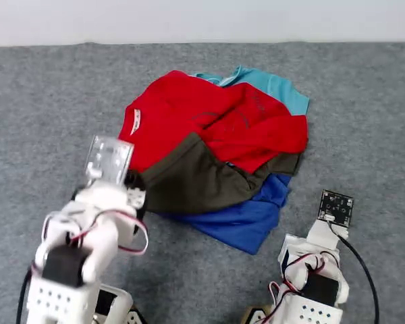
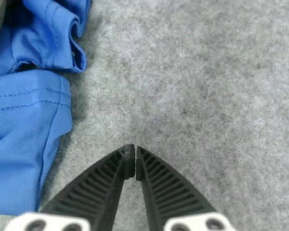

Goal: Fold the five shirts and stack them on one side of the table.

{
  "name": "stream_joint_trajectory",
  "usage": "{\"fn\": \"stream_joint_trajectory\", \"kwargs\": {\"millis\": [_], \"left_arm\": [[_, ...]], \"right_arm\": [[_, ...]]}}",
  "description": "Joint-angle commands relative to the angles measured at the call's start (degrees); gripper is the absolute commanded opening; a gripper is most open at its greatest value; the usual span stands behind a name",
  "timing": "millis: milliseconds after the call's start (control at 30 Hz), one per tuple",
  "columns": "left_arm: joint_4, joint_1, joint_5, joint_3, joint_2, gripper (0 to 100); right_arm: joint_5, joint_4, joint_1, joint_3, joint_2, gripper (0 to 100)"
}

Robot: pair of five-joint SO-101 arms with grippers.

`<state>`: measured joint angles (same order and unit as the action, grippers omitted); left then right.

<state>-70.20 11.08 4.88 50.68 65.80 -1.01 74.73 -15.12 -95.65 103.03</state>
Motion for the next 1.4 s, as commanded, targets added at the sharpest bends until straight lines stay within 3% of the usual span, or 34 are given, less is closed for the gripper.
{"fn": "stream_joint_trajectory", "kwargs": {"millis": [0, 200, 633, 767, 967, 1367], "left_arm": [[-1.9, -1.0, -1.1, -8.9, -12.0, 1], [-2.0, -1.4, -13.5, -19.0, -29.5, 1], [-2.2, -1.3, -14.8, -37.1, -51.7, 11], [-8.1, -1.0, -20.4, -43.6, -59.3, 13], [-15.4, -2.4, -24.5, -54.6, -66.7, 35], [-3.4, -1.0, -28.7, -55.8, -86.4, 36]], "right_arm": [[0.4, 0.2, 0.0, -0.8, 1.0, 1.5], [0.4, 0.2, 0.0, -0.8, 1.0, 1.5], [0.4, 0.2, 0.0, -0.8, 1.0, 1.5], [0.4, 0.2, 0.0, -0.8, 1.0, 1.5], [0.4, 0.2, 0.0, -0.8, 1.0, 1.5], [0.4, 0.2, 0.0, -0.8, 1.0, 1.5]]}}
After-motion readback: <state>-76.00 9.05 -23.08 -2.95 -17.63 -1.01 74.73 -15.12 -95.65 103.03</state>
